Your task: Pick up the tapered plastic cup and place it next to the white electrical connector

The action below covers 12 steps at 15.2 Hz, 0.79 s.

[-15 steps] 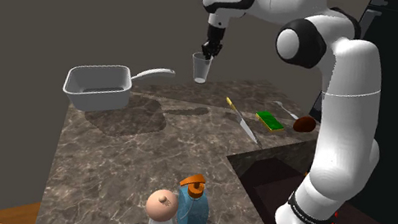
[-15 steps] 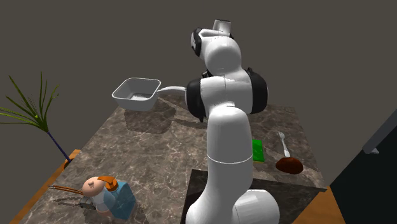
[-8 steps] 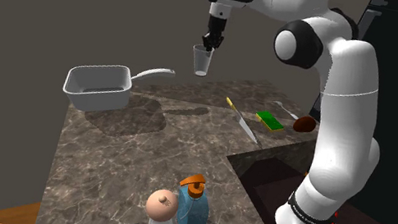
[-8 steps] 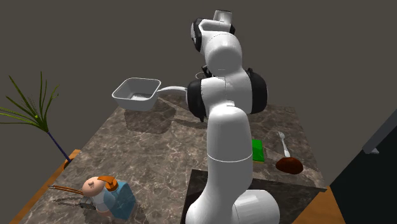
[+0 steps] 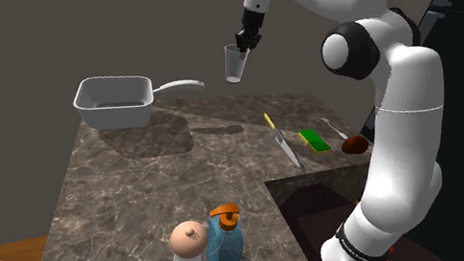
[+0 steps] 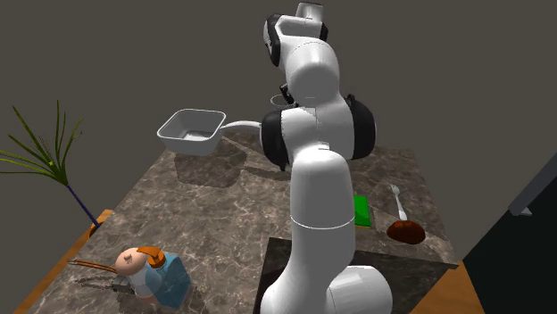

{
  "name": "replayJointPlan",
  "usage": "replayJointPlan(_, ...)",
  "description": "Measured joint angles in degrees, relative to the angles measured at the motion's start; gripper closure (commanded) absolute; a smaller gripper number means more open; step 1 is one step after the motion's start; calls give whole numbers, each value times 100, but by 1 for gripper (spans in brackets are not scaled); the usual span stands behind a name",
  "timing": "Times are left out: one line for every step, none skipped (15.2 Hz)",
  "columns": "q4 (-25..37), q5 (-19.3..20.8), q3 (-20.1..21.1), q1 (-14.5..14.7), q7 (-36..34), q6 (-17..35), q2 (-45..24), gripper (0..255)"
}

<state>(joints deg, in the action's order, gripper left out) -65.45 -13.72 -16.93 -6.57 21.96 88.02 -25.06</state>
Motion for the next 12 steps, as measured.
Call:
replayJointPlan(-218, 39, 6, 82, -50, 88, 142, 255)
replayJointPlan(-344, 74, 37, 208, -185, 130, 247, 255)
replayJointPlan(-699, 141, 62, 363, -307, 274, 479, 255)
replayJointPlan(-947, 186, 91, 479, -417, 400, 625, 255)
replayJointPlan(-1094, 222, 124, 581, -535, 456, 736, 255)
replayJointPlan(-1206, 252, 154, 665, -638, 490, 830, 255)
replayJointPlan(-1345, 287, 191, 765, -761, 544, 939, 255)
replayJointPlan(-1491, 322, 226, 853, -871, 601, 1045, 255)
replayJointPlan(-1652, 363, 267, 953, -999, 645, 1181, 255)
replayJointPlan(-1751, 386, 313, 1042, -1124, 701, 1247, 255)
replayJointPlan(-1889, 422, 364, 1142, -1263, 750, 1356, 255)
replayJointPlan(-2050, 452, 412, 1231, -1387, 826, 1462, 255)
